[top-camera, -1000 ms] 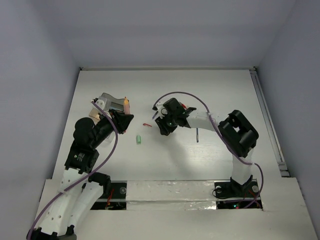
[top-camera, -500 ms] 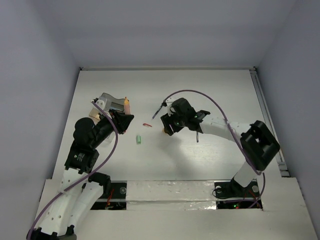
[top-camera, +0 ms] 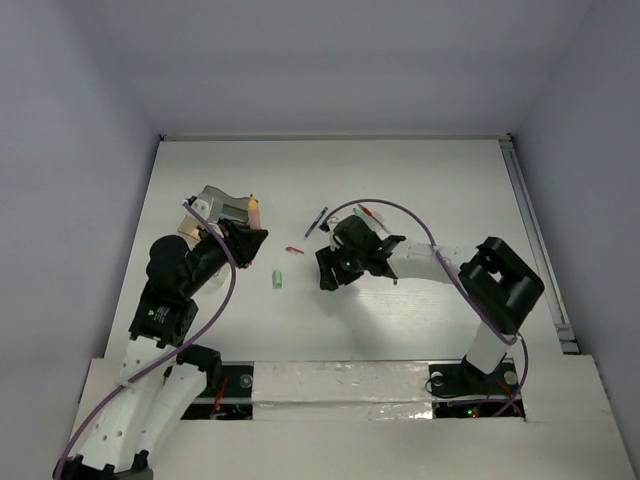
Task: Sort the stationery into containers
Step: Pick up the pen cap from the center of the board.
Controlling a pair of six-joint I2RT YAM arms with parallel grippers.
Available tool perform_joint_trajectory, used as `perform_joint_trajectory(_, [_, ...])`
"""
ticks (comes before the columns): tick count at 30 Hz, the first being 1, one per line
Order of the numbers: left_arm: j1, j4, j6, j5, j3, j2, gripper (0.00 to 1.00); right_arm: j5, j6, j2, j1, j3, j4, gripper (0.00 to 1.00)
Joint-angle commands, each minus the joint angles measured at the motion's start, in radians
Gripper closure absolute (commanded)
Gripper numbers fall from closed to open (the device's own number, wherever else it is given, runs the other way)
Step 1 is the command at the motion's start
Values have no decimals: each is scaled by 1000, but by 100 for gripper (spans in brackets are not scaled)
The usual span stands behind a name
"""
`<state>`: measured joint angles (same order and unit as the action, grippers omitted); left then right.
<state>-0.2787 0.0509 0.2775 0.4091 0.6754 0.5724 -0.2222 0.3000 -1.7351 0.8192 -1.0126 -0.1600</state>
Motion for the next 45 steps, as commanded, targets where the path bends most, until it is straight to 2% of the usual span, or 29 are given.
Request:
perform_joint_trajectory(1, [7,-43,-4,7,15,-13,100,67,33,-20,0,-30,27,38])
perform_joint_trajectory(18, [7,-43,-4,8,15,-8,100,282,19,-139,-32,-130,33,33])
perform_joint_trajectory(30, [7,-45,-6,5,15,-9,100,268,-1,-201,-64,-224,-4,31])
perform_joint_trajectory(37, [7,-43,-6,3,15,-9,100,202,-1,-236,-74,-270,-24,34])
perform_joint_trajectory(39, [7,-45,-6,2,15,-9,100,216,8,-222,-74,-265,-42,35])
perform_joint_trajectory(40, [7,-43,-6,2,15,-8,100,246,11,-212,-74,-261,-49,40])
perform_joint_trajectory(45, [16,-45,-6,7,15,-6,100,307,14,-184,-74,-254,-107,41])
